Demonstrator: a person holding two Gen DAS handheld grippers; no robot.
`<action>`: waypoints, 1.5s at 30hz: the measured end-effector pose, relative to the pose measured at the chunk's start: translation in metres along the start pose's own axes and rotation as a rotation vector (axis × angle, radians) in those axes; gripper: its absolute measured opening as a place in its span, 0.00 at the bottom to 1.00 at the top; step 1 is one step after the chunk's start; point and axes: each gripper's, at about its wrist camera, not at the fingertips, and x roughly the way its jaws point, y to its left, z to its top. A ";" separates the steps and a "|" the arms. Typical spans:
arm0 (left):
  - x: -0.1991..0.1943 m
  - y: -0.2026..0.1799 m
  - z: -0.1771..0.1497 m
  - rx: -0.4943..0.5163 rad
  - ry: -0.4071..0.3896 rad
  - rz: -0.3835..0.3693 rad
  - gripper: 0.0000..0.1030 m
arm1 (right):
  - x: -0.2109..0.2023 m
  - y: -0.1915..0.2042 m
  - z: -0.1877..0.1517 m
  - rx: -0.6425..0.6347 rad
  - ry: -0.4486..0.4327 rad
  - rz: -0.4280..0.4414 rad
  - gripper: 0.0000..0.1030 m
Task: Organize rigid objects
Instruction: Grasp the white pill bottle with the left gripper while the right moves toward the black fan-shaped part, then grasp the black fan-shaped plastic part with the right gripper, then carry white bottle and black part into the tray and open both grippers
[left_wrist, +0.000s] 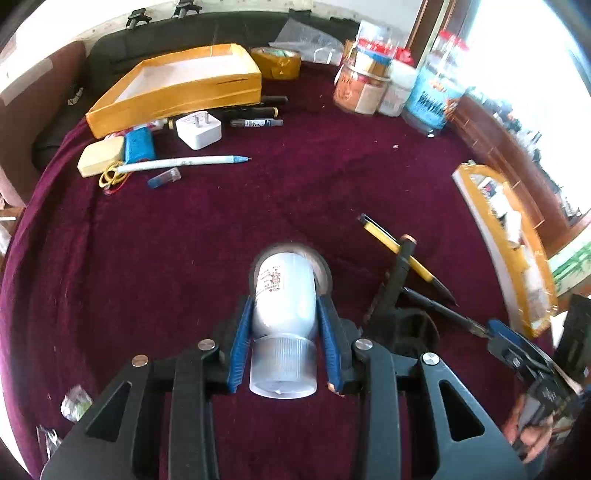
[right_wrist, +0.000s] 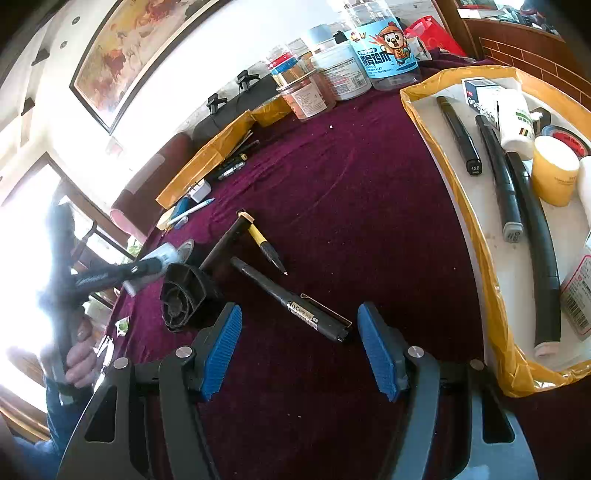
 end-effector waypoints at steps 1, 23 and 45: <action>-0.008 0.003 -0.007 -0.006 -0.011 -0.019 0.31 | 0.000 0.000 0.000 -0.002 0.001 -0.003 0.58; -0.013 0.011 -0.086 -0.004 -0.091 -0.021 0.31 | 0.066 0.098 0.007 0.030 0.190 0.049 0.70; -0.012 0.009 -0.086 0.001 -0.106 -0.014 0.31 | 0.051 0.119 -0.004 -0.203 0.076 -0.117 0.60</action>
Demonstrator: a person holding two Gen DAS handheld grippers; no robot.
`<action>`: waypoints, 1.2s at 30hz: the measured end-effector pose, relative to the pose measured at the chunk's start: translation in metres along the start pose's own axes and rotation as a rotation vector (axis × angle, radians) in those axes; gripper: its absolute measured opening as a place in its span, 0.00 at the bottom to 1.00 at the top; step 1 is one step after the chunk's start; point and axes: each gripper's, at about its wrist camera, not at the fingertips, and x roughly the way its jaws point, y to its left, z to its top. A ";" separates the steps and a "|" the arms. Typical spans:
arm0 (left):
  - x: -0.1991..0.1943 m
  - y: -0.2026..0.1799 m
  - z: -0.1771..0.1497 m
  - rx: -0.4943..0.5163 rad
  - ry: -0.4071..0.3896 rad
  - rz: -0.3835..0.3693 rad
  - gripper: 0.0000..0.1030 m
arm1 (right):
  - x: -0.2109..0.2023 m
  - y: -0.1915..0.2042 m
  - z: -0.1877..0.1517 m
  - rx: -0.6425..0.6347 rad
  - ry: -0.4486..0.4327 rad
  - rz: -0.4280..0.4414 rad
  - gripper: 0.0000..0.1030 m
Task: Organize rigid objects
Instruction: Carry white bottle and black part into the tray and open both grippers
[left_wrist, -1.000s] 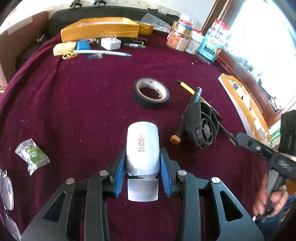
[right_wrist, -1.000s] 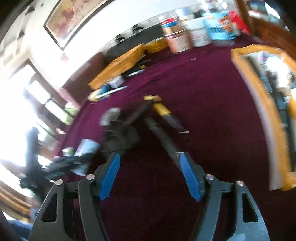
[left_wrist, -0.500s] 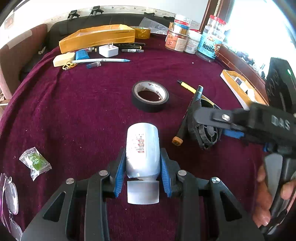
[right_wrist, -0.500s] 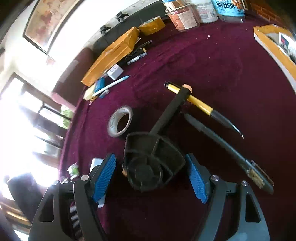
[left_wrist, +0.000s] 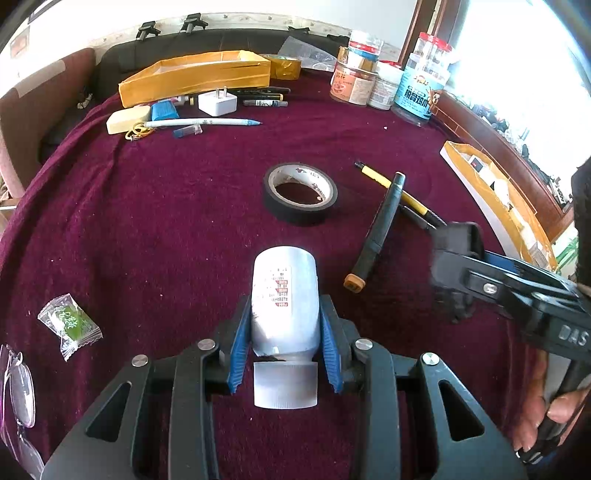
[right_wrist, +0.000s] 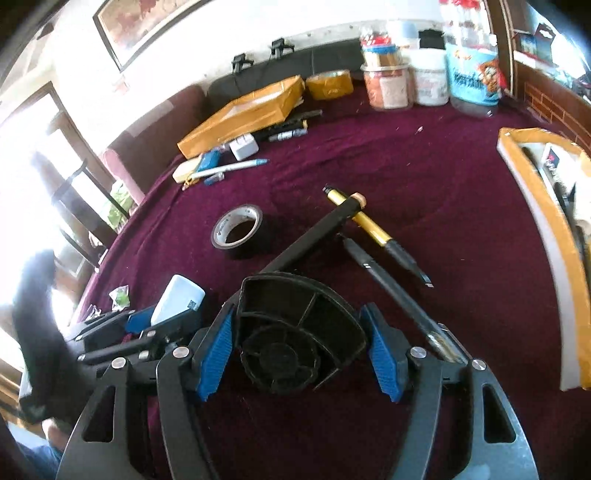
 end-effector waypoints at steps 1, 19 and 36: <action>0.000 0.001 0.000 -0.003 0.001 -0.003 0.31 | -0.005 -0.001 -0.001 0.000 -0.018 0.015 0.60; -0.029 -0.032 0.005 0.076 -0.088 -0.055 0.31 | -0.057 -0.047 -0.011 0.087 -0.136 0.033 0.60; -0.037 -0.124 0.022 0.193 -0.062 -0.139 0.31 | -0.112 -0.119 -0.028 0.222 -0.245 0.036 0.60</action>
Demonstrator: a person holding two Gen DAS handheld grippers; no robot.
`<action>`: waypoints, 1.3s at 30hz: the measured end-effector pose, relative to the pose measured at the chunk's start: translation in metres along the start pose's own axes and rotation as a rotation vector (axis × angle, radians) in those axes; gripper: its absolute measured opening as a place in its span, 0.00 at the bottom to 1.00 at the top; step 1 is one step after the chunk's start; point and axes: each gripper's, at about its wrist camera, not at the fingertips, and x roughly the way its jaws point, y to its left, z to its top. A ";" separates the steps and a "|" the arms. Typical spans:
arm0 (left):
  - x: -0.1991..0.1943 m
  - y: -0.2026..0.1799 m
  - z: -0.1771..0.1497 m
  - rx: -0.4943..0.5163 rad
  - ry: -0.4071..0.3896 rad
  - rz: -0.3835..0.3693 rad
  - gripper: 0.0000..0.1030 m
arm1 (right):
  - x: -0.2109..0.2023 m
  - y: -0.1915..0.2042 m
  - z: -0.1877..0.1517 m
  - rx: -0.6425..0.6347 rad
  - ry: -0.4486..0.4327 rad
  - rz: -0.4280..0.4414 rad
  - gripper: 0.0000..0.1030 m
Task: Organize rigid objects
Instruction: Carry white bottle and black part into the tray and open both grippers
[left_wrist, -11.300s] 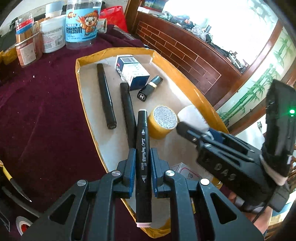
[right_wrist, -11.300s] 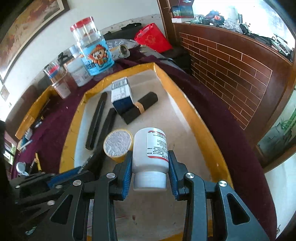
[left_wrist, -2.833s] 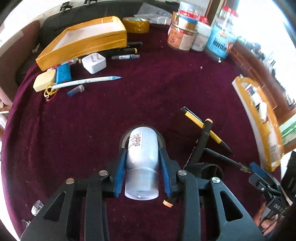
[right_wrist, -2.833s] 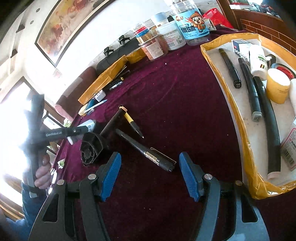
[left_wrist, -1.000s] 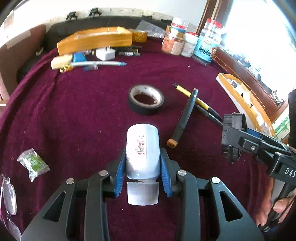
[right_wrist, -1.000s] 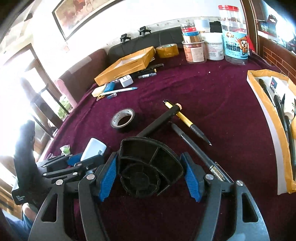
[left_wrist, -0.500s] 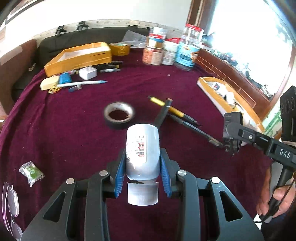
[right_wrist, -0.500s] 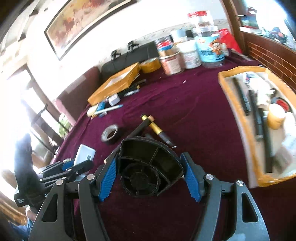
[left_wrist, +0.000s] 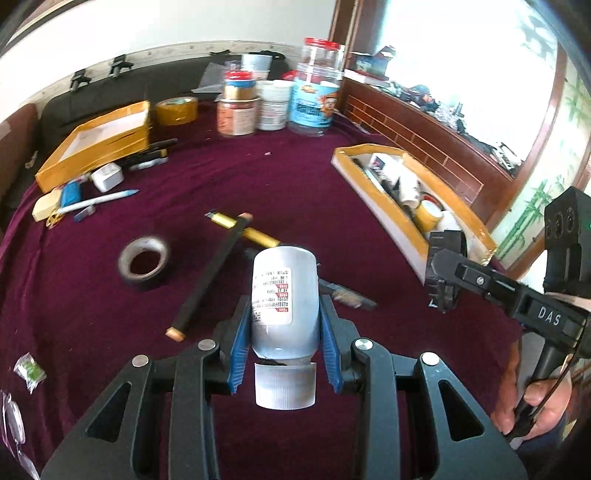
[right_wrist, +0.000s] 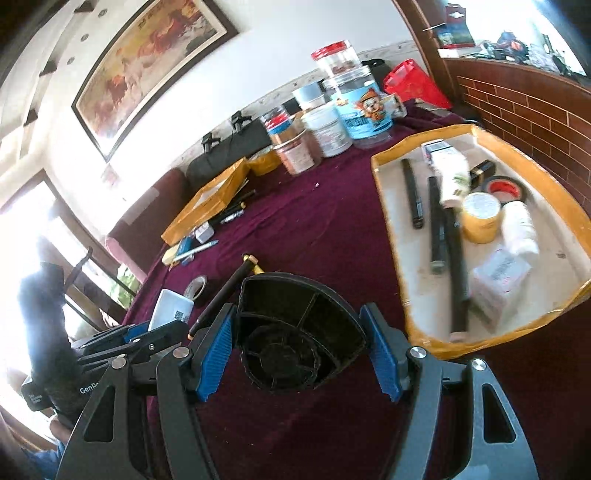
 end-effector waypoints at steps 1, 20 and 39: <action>0.000 -0.005 0.003 0.004 0.001 -0.008 0.31 | -0.005 -0.005 0.003 0.009 -0.014 -0.002 0.60; 0.028 -0.114 0.057 0.128 0.006 -0.129 0.31 | -0.063 -0.084 0.031 0.144 -0.142 -0.078 0.61; 0.119 -0.161 0.081 0.051 0.104 -0.171 0.31 | 0.000 -0.151 0.123 0.125 0.014 -0.295 0.60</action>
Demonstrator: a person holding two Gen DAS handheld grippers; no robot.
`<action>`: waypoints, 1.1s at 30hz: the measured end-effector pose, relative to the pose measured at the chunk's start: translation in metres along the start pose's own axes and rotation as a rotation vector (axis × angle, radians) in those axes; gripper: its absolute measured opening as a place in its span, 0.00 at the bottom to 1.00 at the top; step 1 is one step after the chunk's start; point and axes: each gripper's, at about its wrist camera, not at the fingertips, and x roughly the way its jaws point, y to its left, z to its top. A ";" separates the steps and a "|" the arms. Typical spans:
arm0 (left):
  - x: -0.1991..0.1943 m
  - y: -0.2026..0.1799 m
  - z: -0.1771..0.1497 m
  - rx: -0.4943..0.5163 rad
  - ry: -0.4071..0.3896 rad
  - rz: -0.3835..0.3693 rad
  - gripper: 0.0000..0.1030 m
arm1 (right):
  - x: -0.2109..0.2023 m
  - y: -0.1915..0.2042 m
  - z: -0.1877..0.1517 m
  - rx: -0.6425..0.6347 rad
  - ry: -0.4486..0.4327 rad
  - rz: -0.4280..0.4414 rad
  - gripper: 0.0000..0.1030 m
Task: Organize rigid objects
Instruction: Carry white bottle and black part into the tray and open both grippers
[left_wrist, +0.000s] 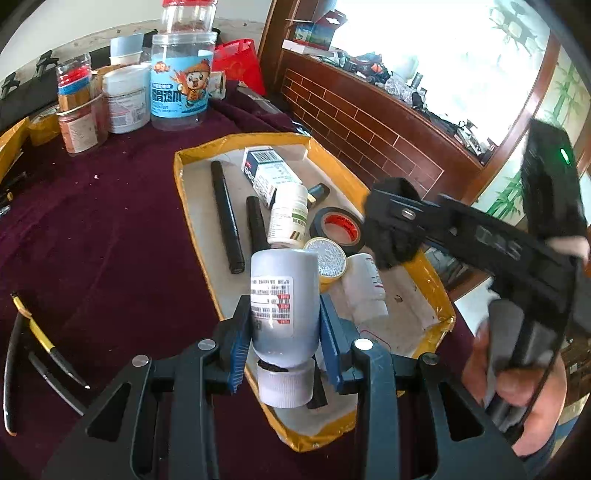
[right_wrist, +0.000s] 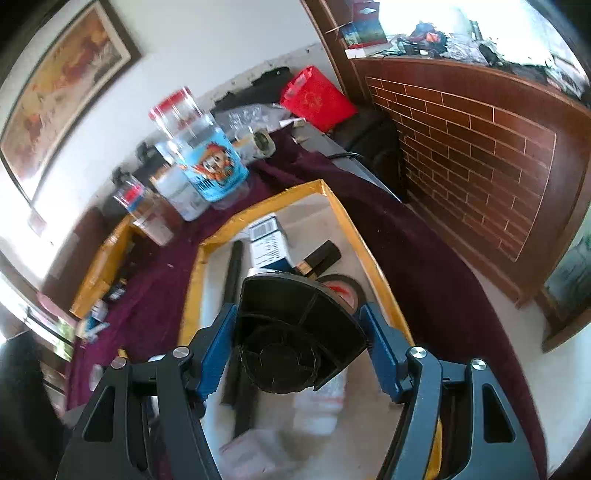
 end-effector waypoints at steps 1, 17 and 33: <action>0.003 -0.001 0.000 0.001 0.005 0.000 0.31 | 0.006 0.000 0.002 -0.004 0.013 -0.012 0.60; 0.019 -0.002 -0.004 0.015 0.012 0.009 0.31 | 0.042 0.001 0.013 -0.021 0.058 -0.070 0.61; -0.004 -0.003 -0.004 0.008 -0.023 -0.030 0.52 | -0.016 0.007 -0.006 0.059 -0.063 0.003 0.62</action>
